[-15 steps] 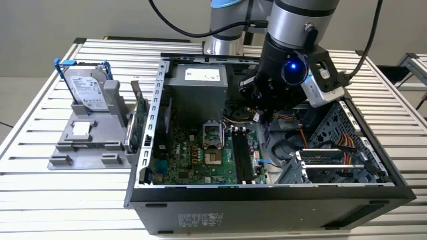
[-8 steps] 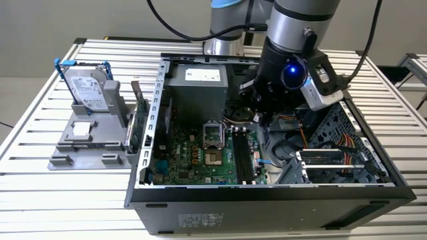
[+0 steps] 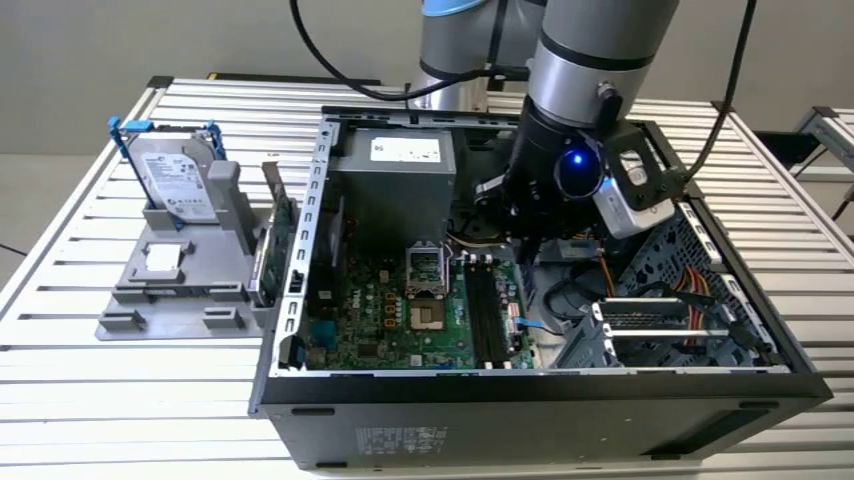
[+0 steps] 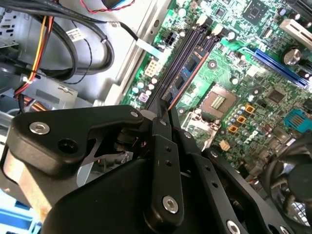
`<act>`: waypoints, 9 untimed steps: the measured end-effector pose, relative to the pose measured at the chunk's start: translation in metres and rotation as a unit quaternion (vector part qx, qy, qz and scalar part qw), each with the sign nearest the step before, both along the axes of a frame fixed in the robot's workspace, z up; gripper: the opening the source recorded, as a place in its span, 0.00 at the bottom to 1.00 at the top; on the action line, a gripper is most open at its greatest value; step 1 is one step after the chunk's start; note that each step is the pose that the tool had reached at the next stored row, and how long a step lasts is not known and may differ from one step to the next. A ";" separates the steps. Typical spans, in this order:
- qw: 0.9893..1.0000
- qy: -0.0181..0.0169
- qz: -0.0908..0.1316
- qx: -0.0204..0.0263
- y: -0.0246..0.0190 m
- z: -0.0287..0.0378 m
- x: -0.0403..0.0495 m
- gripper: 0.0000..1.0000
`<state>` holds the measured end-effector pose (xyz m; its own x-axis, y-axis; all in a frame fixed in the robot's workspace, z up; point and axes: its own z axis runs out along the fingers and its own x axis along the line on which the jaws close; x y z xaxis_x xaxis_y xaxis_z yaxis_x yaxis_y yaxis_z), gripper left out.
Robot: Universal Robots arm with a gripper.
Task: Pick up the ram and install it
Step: 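Insert the ram into the slot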
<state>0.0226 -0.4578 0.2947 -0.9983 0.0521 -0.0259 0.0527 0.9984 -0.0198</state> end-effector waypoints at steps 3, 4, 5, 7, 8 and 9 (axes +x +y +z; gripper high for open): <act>1.000 0.000 0.000 0.000 -0.0001 -0.0031 0.0000 0.00; 1.000 0.000 0.000 0.000 -0.0001 -0.0044 0.0000 0.00; 1.000 0.000 0.000 0.000 -0.0001 -0.0049 0.0000 0.00; 1.000 0.000 0.000 0.000 -0.0004 -0.0054 -0.0001 0.00; 1.000 0.000 0.000 0.000 -0.0005 -0.0063 -0.0001 0.00; 1.000 0.000 0.000 0.000 -0.0006 -0.0072 0.0000 0.00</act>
<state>0.0226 -0.4584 0.2874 -0.9983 0.0521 -0.0259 0.0527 0.9984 -0.0197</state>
